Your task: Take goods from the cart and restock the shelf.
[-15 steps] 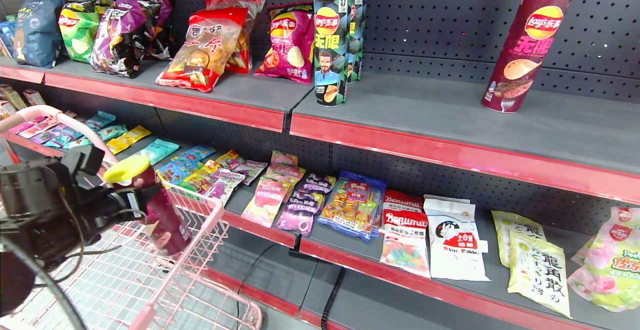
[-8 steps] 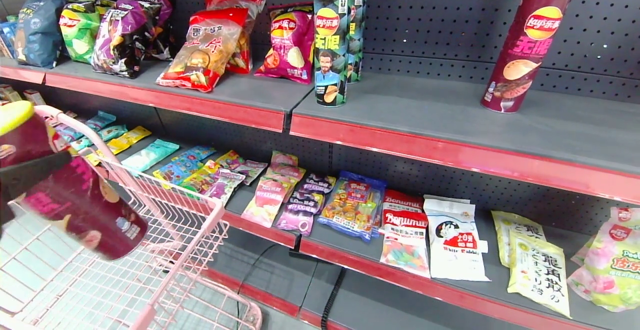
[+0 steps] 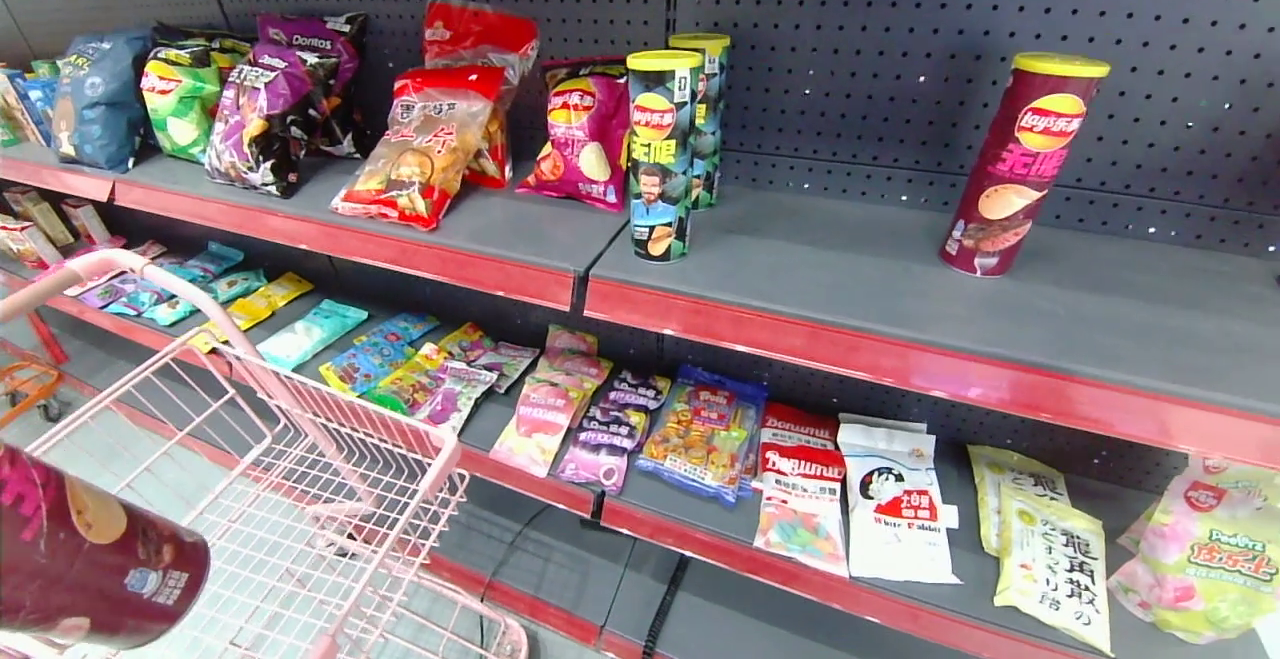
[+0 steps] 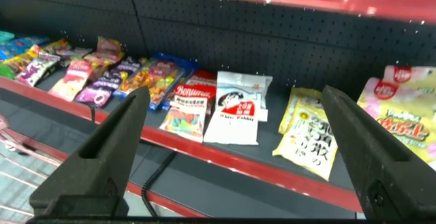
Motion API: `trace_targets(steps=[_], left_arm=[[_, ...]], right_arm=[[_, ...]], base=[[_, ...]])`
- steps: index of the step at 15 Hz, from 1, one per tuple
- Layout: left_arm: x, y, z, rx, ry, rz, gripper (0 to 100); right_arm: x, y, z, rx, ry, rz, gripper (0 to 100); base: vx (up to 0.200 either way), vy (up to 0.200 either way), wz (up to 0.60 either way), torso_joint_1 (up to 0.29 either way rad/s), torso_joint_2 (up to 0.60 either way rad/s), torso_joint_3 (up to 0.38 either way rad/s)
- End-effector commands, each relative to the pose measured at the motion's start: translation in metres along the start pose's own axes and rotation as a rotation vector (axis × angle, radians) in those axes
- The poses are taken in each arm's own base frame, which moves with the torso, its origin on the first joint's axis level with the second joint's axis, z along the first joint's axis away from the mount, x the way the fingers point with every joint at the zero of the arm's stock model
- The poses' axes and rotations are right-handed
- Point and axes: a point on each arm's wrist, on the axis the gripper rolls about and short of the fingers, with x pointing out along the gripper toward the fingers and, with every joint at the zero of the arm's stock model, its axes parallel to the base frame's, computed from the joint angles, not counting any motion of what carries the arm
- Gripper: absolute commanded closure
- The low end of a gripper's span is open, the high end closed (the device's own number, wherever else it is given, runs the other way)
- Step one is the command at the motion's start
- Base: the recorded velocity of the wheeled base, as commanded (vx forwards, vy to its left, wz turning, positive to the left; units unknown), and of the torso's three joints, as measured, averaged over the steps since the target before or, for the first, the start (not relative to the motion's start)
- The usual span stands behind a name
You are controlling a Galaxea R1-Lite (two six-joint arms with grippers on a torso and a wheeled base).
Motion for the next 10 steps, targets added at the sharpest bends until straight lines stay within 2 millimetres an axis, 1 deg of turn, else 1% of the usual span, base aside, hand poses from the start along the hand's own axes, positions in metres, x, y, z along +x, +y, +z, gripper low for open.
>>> trace_targets(steps=[1,6,9,10], left_arm=[[-0.0048,-0.0001,-0.0045,0.004,-0.013,0.043,100],[-0.0055,-0.0001,-0.0046,0.042,-0.014,0.048,100],[-0.0106,-0.0009,-0.0104,0.09,-0.009,0.067,100],[-0.0115,-0.0011,-0.0127,0.098,0.0,0.062,100]], right_arm=[[0.0001,0.0,0.0001,0.0,0.001,-0.001,0],[0.0001,0.0,0.0001,0.0,0.001,0.001,0],[0.0001,0.0,0.0001,0.001,0.001,0.001,0],[0.0001,0.0,0.0001,0.001,0.001,0.001,0]], base=[[0.0,0.0,0.0,0.217,-0.57,-0.339],[0.0,0.0,0.0,0.233,-0.58,-0.349],[0.0,0.0,-0.6,0.178,-0.41,-0.246],[0.0,0.0,-0.6,0.085,-0.26,-0.139]])
